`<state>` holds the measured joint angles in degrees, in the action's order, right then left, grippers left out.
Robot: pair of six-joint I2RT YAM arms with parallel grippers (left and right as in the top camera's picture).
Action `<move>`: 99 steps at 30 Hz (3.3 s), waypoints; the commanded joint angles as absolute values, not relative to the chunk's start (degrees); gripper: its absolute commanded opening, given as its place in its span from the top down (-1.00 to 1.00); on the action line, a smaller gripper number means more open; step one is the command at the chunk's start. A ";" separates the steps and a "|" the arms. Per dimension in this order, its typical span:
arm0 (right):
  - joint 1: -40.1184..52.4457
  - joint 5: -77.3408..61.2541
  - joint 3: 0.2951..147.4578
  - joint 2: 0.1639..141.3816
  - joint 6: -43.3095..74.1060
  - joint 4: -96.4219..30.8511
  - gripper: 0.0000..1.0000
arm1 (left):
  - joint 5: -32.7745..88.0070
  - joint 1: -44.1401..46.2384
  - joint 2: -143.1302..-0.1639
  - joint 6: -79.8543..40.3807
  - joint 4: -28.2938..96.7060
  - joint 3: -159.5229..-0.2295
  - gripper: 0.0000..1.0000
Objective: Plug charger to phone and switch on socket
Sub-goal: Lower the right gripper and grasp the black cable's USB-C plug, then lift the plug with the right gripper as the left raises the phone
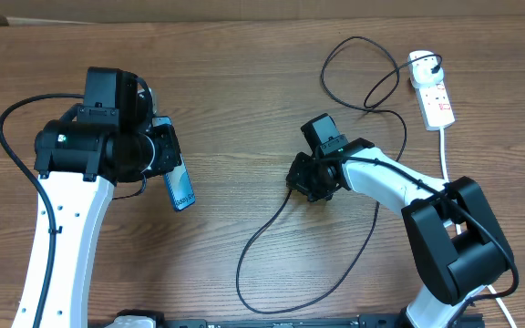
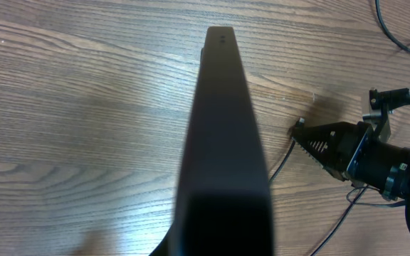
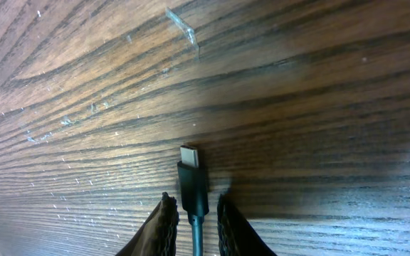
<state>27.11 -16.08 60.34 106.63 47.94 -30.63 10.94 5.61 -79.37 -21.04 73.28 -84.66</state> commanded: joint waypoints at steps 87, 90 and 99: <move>26.61 -89.67 63.79 93.51 36.36 -8.01 0.93 | 61.58 -4.08 -82.96 -33.93 44.14 -84.95 0.92; 26.61 -89.58 63.79 93.10 40.93 -1.80 0.93 | 62.28 -4.10 -84.84 -35.35 45.25 -84.93 0.92; 26.68 -86.65 63.77 92.82 45.69 2.72 0.93 | 68.75 -4.10 -87.13 -33.74 43.11 -84.93 0.92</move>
<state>26.98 -87.02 62.67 94.59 43.55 2.55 62.85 -4.01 -87.66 -34.24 44.40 -84.55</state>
